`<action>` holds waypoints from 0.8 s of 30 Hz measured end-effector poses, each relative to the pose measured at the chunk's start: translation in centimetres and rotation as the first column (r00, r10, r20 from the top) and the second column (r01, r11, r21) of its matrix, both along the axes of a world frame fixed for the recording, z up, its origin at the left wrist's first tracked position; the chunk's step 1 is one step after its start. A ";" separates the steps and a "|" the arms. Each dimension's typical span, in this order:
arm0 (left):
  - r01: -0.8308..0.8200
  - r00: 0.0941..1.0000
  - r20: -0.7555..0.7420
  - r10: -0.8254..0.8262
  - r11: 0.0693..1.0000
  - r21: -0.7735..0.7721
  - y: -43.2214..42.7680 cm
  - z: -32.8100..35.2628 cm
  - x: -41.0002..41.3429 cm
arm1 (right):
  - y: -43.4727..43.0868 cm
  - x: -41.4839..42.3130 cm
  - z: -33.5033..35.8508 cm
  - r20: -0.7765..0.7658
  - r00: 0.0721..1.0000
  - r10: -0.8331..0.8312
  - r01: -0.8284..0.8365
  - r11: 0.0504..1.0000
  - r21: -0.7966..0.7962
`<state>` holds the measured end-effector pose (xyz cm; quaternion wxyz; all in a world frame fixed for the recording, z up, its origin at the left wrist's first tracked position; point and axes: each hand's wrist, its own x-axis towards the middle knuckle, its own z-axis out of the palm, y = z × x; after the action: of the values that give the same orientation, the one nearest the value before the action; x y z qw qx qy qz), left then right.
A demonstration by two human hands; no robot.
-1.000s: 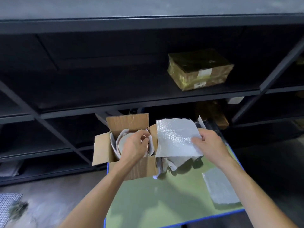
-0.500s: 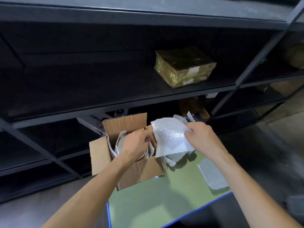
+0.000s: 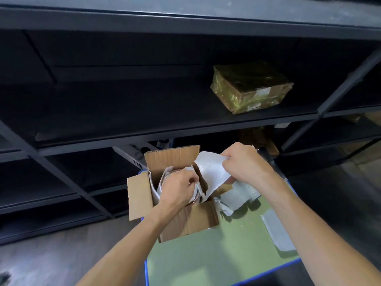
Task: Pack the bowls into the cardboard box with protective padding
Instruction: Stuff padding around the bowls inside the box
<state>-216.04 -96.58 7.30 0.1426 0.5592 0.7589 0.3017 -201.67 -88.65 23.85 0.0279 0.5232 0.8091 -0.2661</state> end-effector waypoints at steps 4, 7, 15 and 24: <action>-0.006 0.999 0.034 0.006 1.000 -0.011 0.0 0.4 0.2 | -0.3 -1.0 -0.4 0.059 0.997 0.058 -0.056 0.998 -0.040; -0.018 0.998 0.054 0.019 1.000 -0.007 0.1 0.4 0.5 | -0.5 -1.6 -0.8 0.094 0.991 0.095 -0.091 0.995 -0.051; -0.027 0.991 0.131 0.027 1.000 0.005 0.0 1.4 1.0 | 0.1 -3.2 -1.2 0.109 0.987 0.119 -0.114 0.992 -0.049; -0.031 0.989 0.147 0.031 1.000 -0.008 -0.1 1.1 0.2 | 0.5 -4.1 -0.8 0.147 0.977 0.152 -0.168 0.981 0.098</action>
<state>-215.85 -96.70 8.43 0.1950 0.5233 0.7556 0.3423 -205.81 -88.11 23.00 0.0765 0.4743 0.8582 -0.1809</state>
